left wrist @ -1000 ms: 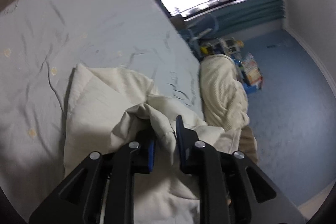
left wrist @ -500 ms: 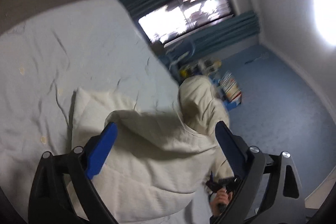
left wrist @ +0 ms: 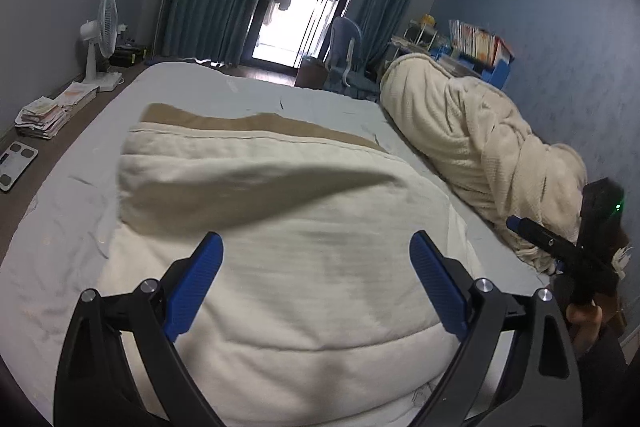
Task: Fold large clothes
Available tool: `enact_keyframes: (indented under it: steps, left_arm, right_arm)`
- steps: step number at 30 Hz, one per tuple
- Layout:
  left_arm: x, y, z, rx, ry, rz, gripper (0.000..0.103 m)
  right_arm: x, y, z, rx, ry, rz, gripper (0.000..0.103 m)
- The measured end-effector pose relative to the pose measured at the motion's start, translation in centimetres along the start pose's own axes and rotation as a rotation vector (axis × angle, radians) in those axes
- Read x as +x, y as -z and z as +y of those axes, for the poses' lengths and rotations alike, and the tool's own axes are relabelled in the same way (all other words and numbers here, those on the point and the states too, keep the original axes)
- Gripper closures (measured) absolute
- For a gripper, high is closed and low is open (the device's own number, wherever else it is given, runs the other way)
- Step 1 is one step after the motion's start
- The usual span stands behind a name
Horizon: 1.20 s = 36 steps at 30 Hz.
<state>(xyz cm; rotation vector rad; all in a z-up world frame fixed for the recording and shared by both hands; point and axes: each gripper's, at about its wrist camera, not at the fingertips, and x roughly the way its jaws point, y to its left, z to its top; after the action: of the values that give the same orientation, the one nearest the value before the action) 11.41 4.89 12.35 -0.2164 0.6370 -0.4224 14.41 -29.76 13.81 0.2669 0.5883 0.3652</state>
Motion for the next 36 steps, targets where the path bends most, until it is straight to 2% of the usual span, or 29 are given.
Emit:
enact_keyframes:
  steps: [6,11,16,23,28,36]
  left_arm:
    - [3.5,-1.5,-3.0,0.076,-0.098,-0.019,0.013]
    - [9.3,-1.6,-3.3,0.089,-0.180,0.064,0.013]
    - [14.0,-1.3,-1.6,0.106,-0.257,0.165,0.013]
    - [19.4,-0.6,1.9,0.051,-0.247,0.294,0.013]
    - [21.4,-0.3,2.6,0.049,-0.265,0.321,0.009]
    - [22.0,-0.1,3.2,0.050,-0.270,0.322,0.008]
  right_arm:
    - [2.2,0.1,-0.5,0.013,0.028,0.021,0.007]
    - [6.7,0.9,-1.0,-0.043,0.097,0.101,0.008]
    - [10.7,1.9,-1.7,-0.099,0.172,0.178,0.008]
    - [14.7,2.4,-3.5,-0.087,0.184,0.262,0.006]
    - [16.5,2.6,-4.1,-0.075,0.187,0.309,0.006]
    - [17.5,3.3,-3.9,-0.080,0.205,0.334,0.006]
